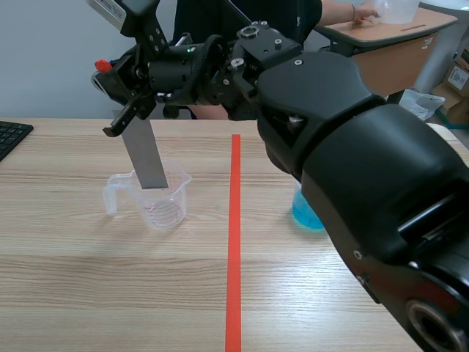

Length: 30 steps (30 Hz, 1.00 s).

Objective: Do the redox reaction experiment.
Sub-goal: 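Put the plate into the left beaker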

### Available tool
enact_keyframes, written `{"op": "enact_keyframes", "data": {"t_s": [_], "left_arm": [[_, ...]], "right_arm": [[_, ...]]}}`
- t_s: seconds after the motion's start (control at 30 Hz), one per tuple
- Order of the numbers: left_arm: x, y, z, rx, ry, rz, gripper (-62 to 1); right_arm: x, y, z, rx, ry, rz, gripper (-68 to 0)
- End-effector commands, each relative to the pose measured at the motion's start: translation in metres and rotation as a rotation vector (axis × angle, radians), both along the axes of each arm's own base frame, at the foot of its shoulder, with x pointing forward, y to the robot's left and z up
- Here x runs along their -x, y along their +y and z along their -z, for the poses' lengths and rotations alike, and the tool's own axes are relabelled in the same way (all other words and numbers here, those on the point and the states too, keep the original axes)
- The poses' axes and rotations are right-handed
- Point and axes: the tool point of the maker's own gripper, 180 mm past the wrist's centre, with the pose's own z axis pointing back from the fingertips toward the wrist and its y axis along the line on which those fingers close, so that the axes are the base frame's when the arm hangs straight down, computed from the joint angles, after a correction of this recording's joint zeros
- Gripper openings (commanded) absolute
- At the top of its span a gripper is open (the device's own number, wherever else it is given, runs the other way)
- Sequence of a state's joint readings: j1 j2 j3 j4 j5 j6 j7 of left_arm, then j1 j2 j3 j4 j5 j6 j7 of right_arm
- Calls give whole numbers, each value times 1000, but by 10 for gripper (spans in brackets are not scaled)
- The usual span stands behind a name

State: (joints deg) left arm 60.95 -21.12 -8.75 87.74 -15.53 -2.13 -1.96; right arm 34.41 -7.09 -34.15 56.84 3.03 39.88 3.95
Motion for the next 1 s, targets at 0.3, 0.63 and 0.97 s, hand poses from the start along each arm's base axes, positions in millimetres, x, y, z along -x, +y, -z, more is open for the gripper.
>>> {"op": "enact_keyframes", "data": {"t_s": [0.3, 0.63, 0.97], "left_arm": [[-2, -5, -3, 16, -15, -3, -564], [-3, -5, -3, 16, -16, -3, -478], [-3, -5, -3, 16, -16, -3, -254]], "right_arm": [[-13, 7, 1, -13, -93, 44, -660], [-7, 10, 21, 37, -103, 18, -659], [1, 12, 24, 46, -83, -26, -274]]}}
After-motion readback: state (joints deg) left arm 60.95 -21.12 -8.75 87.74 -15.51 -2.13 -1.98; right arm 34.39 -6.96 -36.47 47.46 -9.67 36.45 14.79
